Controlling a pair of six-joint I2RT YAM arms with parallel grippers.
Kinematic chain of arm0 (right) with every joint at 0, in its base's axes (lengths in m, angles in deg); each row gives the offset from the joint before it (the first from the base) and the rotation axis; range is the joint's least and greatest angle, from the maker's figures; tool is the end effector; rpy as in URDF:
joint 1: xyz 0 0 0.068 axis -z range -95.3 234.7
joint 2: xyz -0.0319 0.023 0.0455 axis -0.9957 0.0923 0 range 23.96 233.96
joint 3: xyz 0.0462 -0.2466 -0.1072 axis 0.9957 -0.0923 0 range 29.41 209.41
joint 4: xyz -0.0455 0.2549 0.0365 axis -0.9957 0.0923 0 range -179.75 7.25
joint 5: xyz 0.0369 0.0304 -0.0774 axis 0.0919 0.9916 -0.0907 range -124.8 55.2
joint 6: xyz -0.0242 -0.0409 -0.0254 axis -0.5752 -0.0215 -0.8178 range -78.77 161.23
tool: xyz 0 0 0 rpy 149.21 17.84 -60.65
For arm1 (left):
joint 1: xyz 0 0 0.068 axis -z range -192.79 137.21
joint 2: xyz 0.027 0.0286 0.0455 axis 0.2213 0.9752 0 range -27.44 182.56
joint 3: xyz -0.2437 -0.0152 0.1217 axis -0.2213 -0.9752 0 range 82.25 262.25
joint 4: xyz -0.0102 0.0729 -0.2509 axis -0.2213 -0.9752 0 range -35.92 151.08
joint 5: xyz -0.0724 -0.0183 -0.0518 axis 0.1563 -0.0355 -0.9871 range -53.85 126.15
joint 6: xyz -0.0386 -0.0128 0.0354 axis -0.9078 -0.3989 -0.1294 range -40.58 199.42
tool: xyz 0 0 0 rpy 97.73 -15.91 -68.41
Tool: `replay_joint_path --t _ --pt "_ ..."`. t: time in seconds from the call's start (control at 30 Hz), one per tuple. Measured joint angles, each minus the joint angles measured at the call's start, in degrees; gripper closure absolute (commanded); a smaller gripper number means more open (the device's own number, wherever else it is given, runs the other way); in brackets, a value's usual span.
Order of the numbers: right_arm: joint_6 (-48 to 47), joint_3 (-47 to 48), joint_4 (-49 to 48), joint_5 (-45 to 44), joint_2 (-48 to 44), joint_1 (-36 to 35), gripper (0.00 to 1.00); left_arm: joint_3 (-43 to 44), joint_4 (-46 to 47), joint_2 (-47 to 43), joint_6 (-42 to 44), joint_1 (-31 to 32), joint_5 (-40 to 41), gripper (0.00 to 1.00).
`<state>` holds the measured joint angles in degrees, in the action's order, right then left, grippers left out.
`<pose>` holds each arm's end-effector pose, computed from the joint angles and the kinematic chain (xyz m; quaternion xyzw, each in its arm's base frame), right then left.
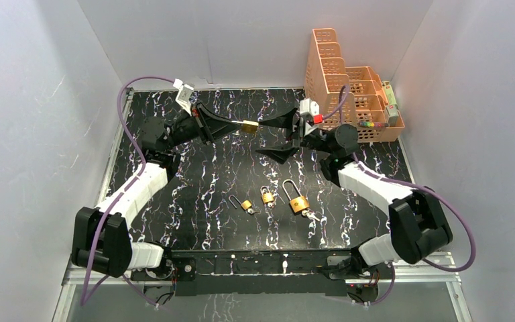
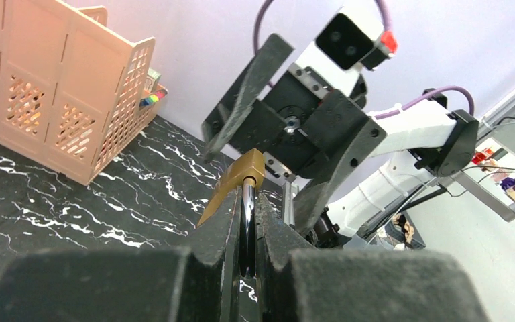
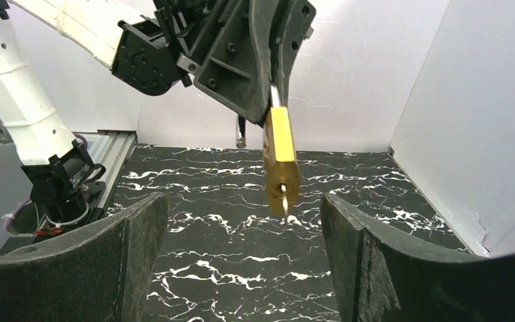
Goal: Lock with the key
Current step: Lock the lock.
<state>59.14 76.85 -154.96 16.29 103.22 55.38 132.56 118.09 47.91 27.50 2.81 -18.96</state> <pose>0.2402 0.1667 0.3478 -0.4203 0.3880 0.5056 0.6459 0.2625 -0.1035 0.3695 0.2503 0.5348 -0.6174 0.5198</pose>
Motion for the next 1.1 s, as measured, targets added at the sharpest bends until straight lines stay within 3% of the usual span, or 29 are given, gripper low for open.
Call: replay_joint_path --t 0.2,0.4,0.43,0.47,0.5,0.6,0.63,0.7,0.73,0.77,0.9,1.03,1.1 --pt "2.0 2.2 -3.3 0.1 4.2 -1.7 0.12 0.0 2.2 -1.3 -0.7 0.3 -0.7 1.00" --pt "4.4 4.8 -6.8 0.8 6.2 -3.0 0.35 0.0 3.0 -1.3 -1.0 0.5 -1.2 1.00" --pt "4.8 5.1 -7.4 0.9 6.4 -3.0 0.50 0.0 3.0 -1.3 -1.0 0.5 -1.3 1.00" --pt "5.3 5.5 -8.2 1.2 6.7 -3.1 0.86 0.0 3.0 -1.3 -1.0 0.5 -1.3 1.00" --pt "5.6 5.9 -8.8 1.2 7.1 -3.1 1.00 0.0 3.0 -1.3 -1.0 0.5 -1.3 1.00" --pt "7.8 7.9 -8.5 2.2 8.9 -2.3 1.00 0.0 3.8 -1.6 -0.8 0.5 -2.1 1.00" --pt "8.3 8.8 -7.8 2.7 9.3 -2.3 1.00 0.0 3.9 -1.6 -0.8 0.5 -2.0 0.91" --pt "8.9 10.4 -4.9 3.3 9.5 -2.2 1.00 0.0 3.9 -1.7 -0.7 0.2 -1.6 0.16" --pt "9.0 11.1 -3.3 3.8 9.4 -2.1 1.00 0.0 3.9 -1.9 -0.3 0.1 -1.5 0.03" --pt "9.0 11.9 -0.9 4.5 9.3 -1.7 1.00 0.0 3.6 -2.1 -0.2 0.0 -1.3 0.02" --pt "10.3 12.5 7.4 8.2 8.1 1.3 1.00 0.0 -0.9 -5.3 1.5 -2.5 -1.4 0.05" --pt "13.2 12.5 11.2 12.2 6.5 6.9 1.00 0.6 -7.0 -9.8 6.1 -5.7 -2.3 0.41" --pt "14.7 12.9 12.3 14.3 6.2 8.3 1.00 2.1 -8.8 -9.8 7.3 -5.8 -4.2 0.49"
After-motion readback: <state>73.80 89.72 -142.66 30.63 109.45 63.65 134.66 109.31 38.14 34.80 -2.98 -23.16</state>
